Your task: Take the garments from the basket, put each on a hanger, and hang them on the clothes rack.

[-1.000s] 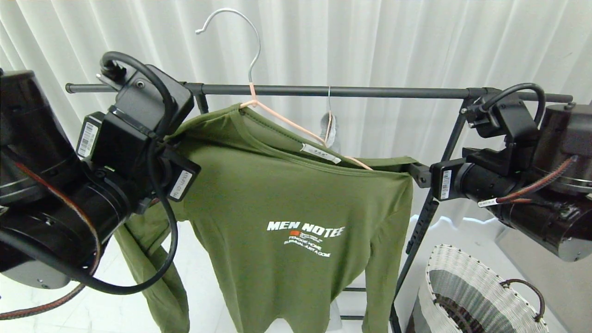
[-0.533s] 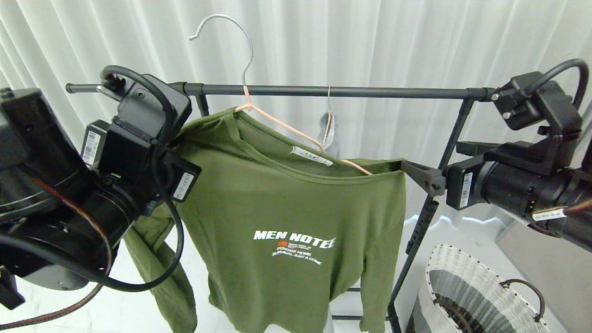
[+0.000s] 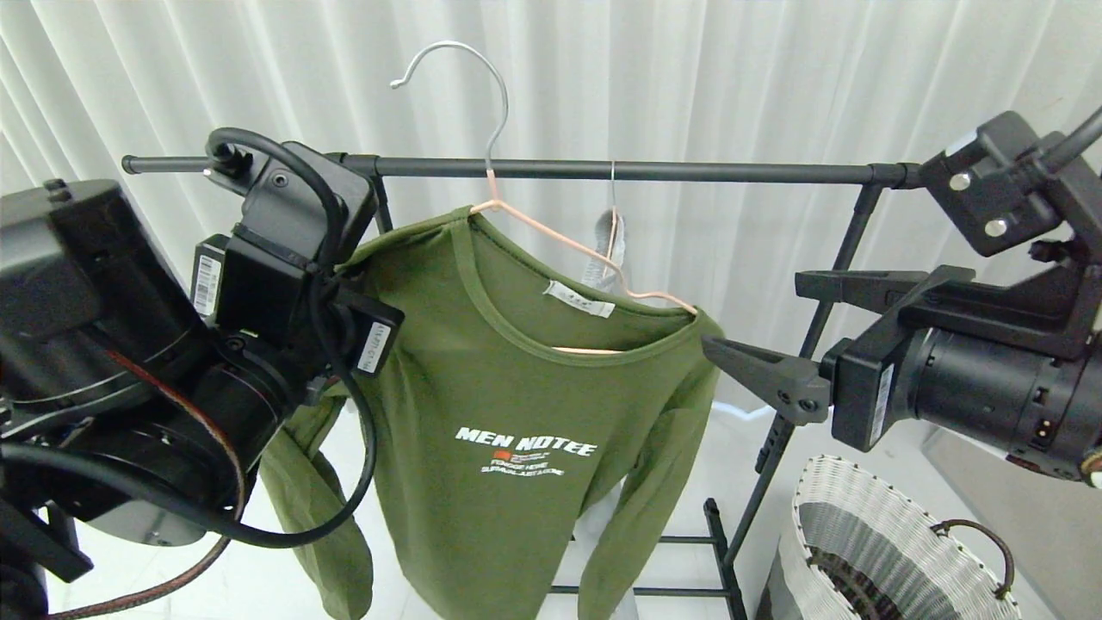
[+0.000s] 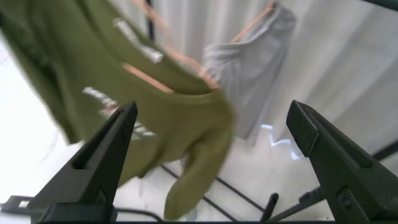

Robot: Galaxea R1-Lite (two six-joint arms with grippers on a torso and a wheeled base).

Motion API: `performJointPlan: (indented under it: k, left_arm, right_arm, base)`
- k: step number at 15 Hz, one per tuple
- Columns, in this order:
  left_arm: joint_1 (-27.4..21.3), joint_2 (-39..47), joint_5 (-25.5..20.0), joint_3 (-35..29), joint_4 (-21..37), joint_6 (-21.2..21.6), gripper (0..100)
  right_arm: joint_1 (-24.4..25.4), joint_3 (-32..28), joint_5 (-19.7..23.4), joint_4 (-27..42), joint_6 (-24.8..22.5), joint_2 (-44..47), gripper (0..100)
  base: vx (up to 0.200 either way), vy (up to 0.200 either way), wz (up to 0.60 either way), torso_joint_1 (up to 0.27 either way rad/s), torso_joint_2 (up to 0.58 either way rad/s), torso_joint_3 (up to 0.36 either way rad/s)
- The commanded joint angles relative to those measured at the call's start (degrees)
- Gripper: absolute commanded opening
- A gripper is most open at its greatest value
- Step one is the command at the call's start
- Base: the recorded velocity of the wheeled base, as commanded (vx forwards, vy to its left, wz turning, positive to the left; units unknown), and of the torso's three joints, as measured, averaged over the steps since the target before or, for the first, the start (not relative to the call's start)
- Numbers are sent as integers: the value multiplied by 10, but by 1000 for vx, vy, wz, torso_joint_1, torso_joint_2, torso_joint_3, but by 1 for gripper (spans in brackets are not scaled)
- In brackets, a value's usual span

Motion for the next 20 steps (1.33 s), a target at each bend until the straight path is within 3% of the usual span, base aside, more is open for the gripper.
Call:
performJointPlan:
  k: [1, 4, 6, 11, 16, 18, 20]
  left_arm:
    - [-5, 1, -3, 0, 0, -2, 0]
    - [-11, -3, -52, 1, 0, -5, 0]
    - [-14, -3, -58, 0, 0, -5, 0]
    - [-36, -3, -65, 0, 0, -6, 0]
    - [-36, -3, -75, 0, 0, -6, 0]
    - [-36, -1, -75, -1, 0, -6, 0]
    - [-37, 1, -88, 1, 0, -6, 0]
  right_arm:
    - [-20, -23, 15, 10, -12, 17, 100]
    - [-39, -75, 52, 24, -33, 55, 100]
    - [-39, -106, 69, 41, -35, 84, 100]
    - [-41, -164, 71, 44, -40, 143, 100]
    - [-43, -176, 75, 53, -60, 155, 100]
    - [-41, -177, 103, 76, -61, 147, 100]
    - [-42, -209, 161, 143, -61, 138, 100]
  base:
    - [0, 0, 0, 0, 0, 0]
    - [0, 0, 0, 0, 0, 0]
    - [0, 0, 0, 0, 0, 0]
    - [0, 0, 0, 0, 0, 0]
    - [0, 0, 0, 0, 0, 0]
    - [0, 0, 0, 0, 0, 0]
    - [0, 0, 0, 0, 0, 0]
